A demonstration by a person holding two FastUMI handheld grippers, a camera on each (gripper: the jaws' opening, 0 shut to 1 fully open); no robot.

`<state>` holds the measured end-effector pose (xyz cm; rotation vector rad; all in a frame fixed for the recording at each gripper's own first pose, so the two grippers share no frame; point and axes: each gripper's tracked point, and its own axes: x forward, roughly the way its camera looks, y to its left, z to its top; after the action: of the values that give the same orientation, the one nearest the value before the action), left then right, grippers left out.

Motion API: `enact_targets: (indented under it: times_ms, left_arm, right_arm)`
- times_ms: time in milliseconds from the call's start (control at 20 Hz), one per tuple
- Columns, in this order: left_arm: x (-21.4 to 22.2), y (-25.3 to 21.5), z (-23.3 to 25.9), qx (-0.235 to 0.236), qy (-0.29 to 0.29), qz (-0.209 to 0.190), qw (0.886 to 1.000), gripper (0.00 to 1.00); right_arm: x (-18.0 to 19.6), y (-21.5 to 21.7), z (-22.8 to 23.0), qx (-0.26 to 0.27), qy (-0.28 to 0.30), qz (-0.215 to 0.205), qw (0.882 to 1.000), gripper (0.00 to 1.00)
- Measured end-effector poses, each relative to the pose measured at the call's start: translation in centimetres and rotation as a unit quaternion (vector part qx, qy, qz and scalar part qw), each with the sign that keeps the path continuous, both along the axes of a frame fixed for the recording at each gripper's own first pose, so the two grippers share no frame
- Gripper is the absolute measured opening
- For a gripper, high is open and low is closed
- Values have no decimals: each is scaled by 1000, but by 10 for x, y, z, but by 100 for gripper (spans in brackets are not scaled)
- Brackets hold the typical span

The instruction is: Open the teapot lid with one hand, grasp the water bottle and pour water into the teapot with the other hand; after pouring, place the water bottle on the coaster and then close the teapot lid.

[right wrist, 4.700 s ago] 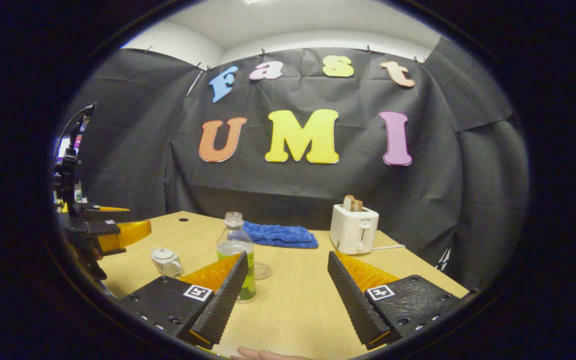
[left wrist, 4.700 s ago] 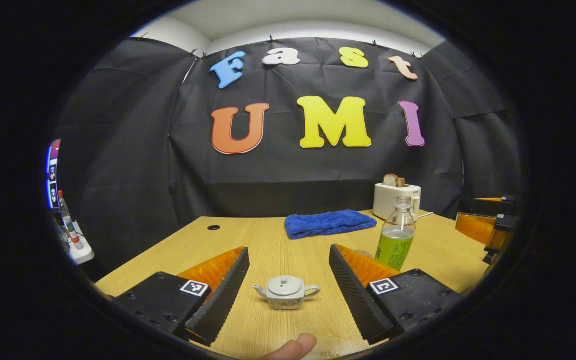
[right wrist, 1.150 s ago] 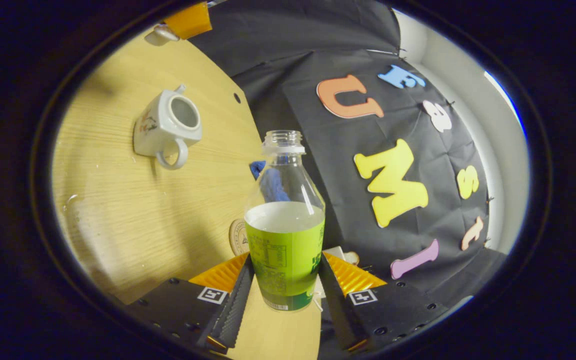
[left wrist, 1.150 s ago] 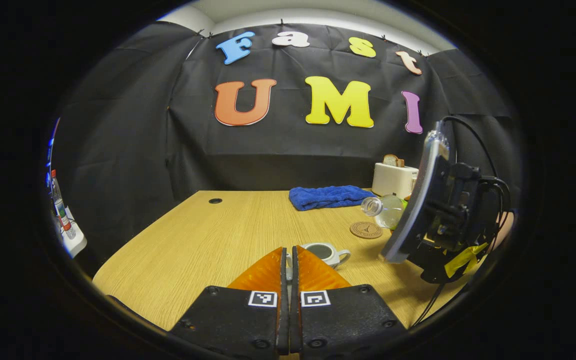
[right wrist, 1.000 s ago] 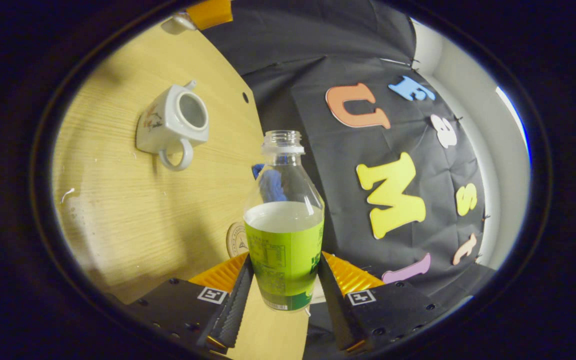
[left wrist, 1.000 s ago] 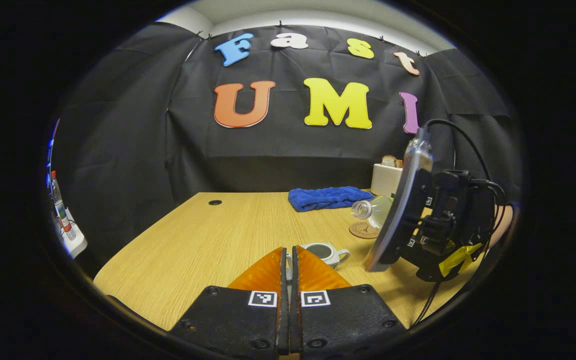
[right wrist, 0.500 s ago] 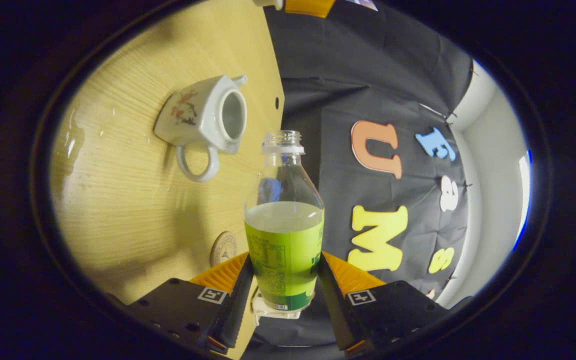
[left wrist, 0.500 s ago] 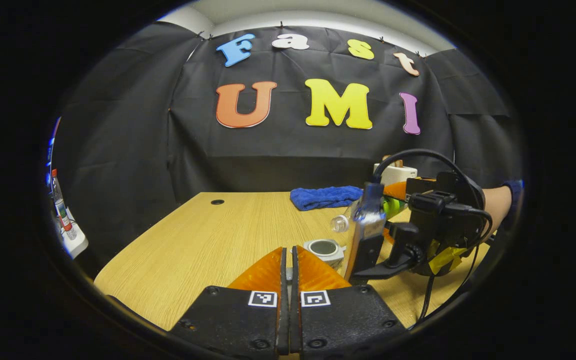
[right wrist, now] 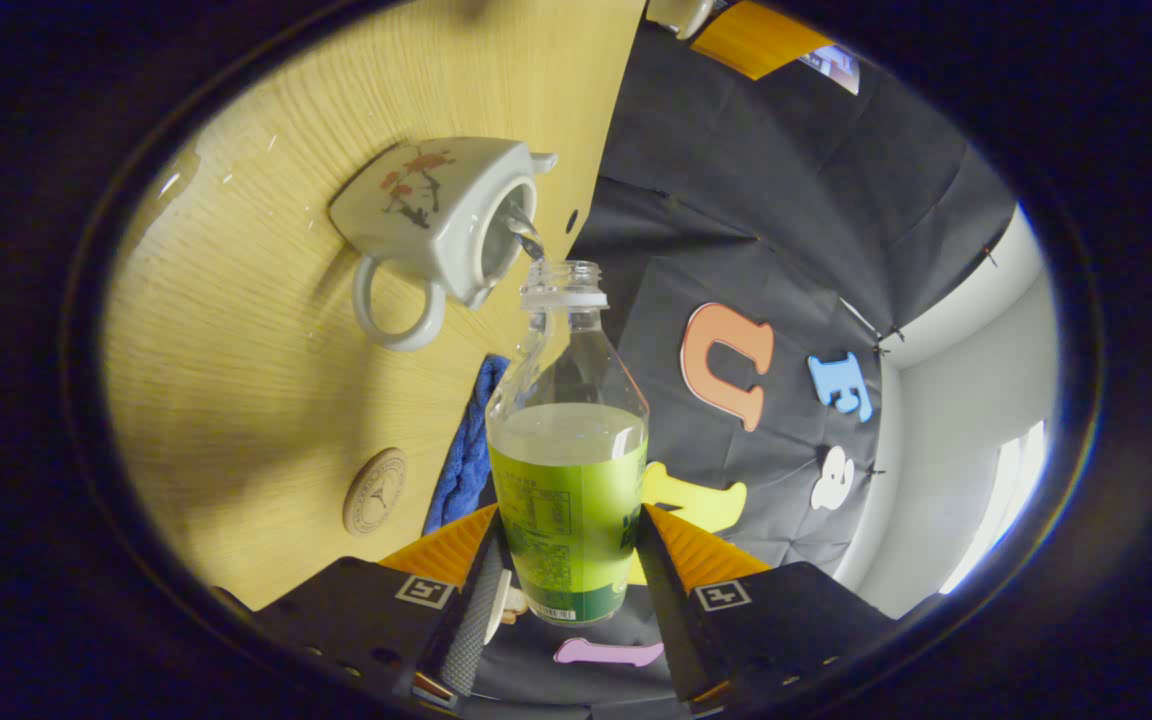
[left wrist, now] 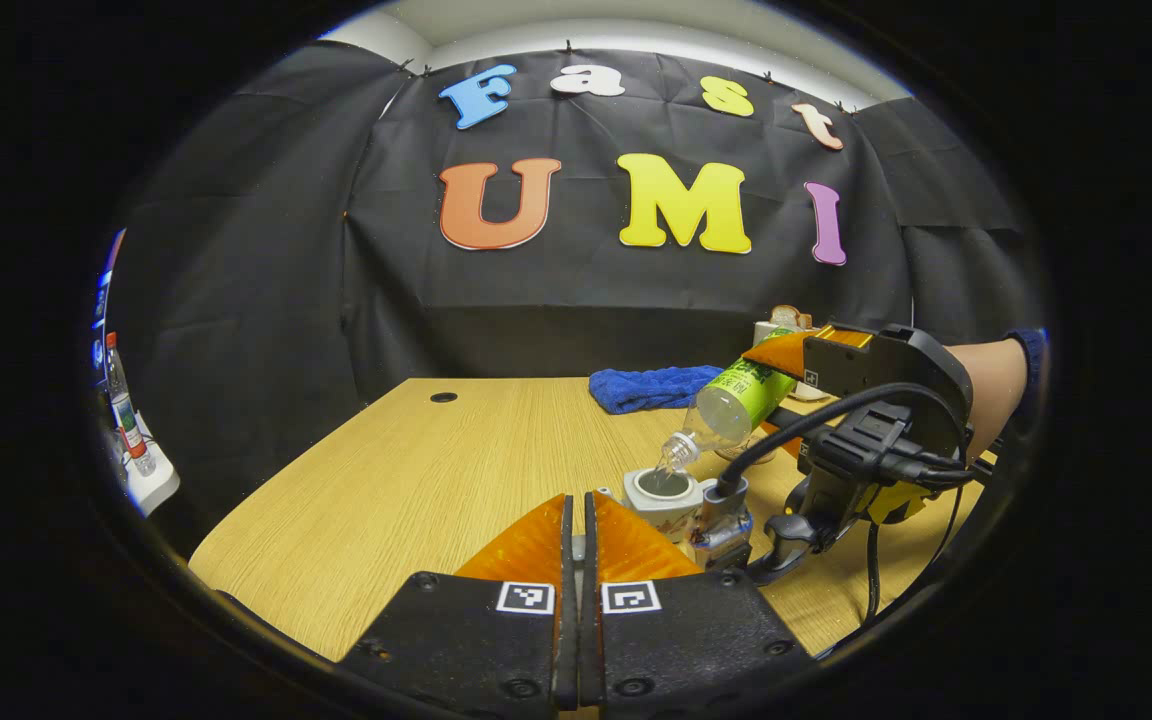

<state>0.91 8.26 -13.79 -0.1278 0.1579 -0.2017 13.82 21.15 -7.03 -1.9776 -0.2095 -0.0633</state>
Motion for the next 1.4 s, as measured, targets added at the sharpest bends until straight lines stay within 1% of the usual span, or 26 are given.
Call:
enact_targets:
  times_ms: [50, 500, 550, 600, 650, 950, 1050, 1200, 1250, 1300, 1400]
  left_arm:
    - [0, 2, -1, 0, 0, 0, 1000, 3]
    - [-3, 1, 0, -3, -3, -1, 1000, 4]
    - [-5, 2, 0, -3, -3, 0, 1000, 4]
    - [-5, 1, -1, -3, -2, -1, 1000, 3]
    - [-5, 2, -2, -4, 0, 0, 1000, 4]
    - [-8, 5, -6, -2, 4, 2, 1000, 3]
    - [-9, 7, -5, -3, 4, 5, 1000, 3]
    - [-8, 7, -9, -6, 7, 6, 1000, 4]
    - [-8, 8, -9, -6, 8, 6, 1000, 3]
    - [-9, 8, -10, -6, 8, 6, 1000, 3]
    - [-10, 9, -10, -5, 10, 7, 1000, 3]
  right_arm:
    - [0, -1, 0, -4, -2, 1, 1000, 72]
    - [1, 5, 11, -57, -37, 21, 997, 71]
    - [1, 5, 13, -65, -42, 20, 997, 74]
    - [1, 7, 15, -74, -46, 24, 996, 74]
    - [2, 9, 17, -82, -52, 28, 995, 71]
    - [-4, 18, 25, -135, -88, 52, 985, 71]
    - [-4, 20, 27, -138, -92, 55, 985, 74]
    - [-7, 21, 29, -142, -95, 59, 983, 71]
    - [-5, 20, 30, -141, -95, 59, 984, 74]
    - [-5, 20, 30, -141, -94, 58, 984, 71]
    - [-6, 19, 31, -141, -94, 57, 984, 71]
